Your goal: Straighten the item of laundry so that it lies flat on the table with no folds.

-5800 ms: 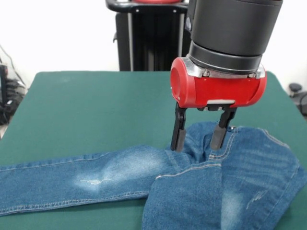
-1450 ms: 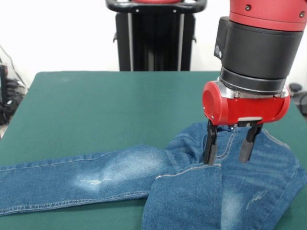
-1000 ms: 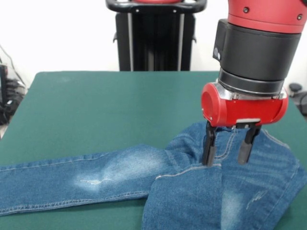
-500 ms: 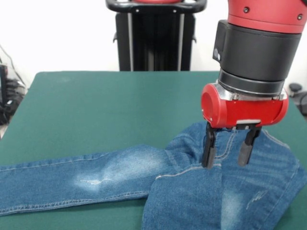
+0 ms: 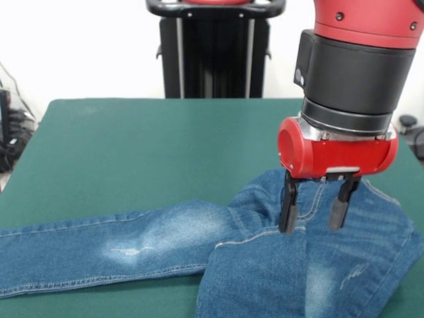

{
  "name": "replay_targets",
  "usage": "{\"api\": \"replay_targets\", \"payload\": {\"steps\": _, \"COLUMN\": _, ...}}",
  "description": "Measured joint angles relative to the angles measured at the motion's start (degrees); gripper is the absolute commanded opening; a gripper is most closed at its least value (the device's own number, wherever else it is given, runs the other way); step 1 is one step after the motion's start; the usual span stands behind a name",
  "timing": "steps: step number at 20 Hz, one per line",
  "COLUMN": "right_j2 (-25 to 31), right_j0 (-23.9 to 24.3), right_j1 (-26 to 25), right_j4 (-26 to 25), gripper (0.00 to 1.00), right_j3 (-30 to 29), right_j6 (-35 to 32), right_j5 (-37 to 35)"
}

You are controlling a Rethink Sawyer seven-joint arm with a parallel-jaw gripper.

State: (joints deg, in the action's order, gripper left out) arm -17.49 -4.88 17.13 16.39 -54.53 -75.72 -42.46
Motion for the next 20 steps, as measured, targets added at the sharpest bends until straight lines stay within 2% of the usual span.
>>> {"api": "replay_targets", "payload": {"steps": 20, "right_j2": 0.0, "right_j0": 0.0, "right_j1": -0.1, "right_j4": 0.2, "gripper": 1.0, "right_j3": -0.6, "right_j6": -4.5, "right_j5": 2.4}}
